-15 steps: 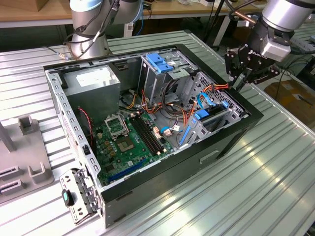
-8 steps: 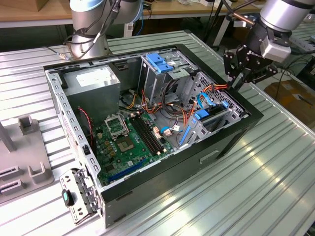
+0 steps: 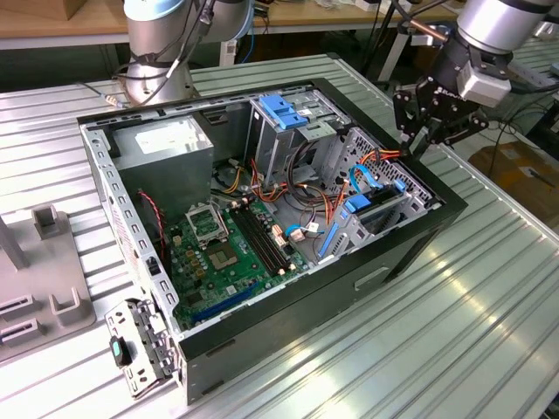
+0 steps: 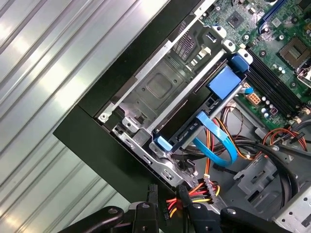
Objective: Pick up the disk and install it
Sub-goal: 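Insert the second disk wire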
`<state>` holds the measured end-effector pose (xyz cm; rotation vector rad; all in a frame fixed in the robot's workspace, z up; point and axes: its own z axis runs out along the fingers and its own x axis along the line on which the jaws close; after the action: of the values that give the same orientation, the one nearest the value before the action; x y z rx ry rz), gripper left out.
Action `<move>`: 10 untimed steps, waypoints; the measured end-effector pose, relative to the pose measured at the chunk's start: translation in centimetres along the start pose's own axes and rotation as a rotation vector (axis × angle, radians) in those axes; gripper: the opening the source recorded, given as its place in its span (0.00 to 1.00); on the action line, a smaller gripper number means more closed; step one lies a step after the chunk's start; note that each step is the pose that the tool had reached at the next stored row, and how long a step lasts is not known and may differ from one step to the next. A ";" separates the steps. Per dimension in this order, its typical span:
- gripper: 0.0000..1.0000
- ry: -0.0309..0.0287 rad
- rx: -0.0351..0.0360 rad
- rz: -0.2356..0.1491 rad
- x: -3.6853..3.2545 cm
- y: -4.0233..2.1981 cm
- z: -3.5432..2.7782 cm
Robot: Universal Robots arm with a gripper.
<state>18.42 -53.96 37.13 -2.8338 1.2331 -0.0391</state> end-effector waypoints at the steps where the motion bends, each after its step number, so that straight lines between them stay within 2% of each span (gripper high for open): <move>1: 0.30 0.0001 -0.0001 0.000 -0.04 -0.03 0.00; 10: 0.30 0.0017 -0.0016 0.000 -0.38 -0.35 0.02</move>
<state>18.42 -53.45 37.13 -2.8357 1.2339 -0.0405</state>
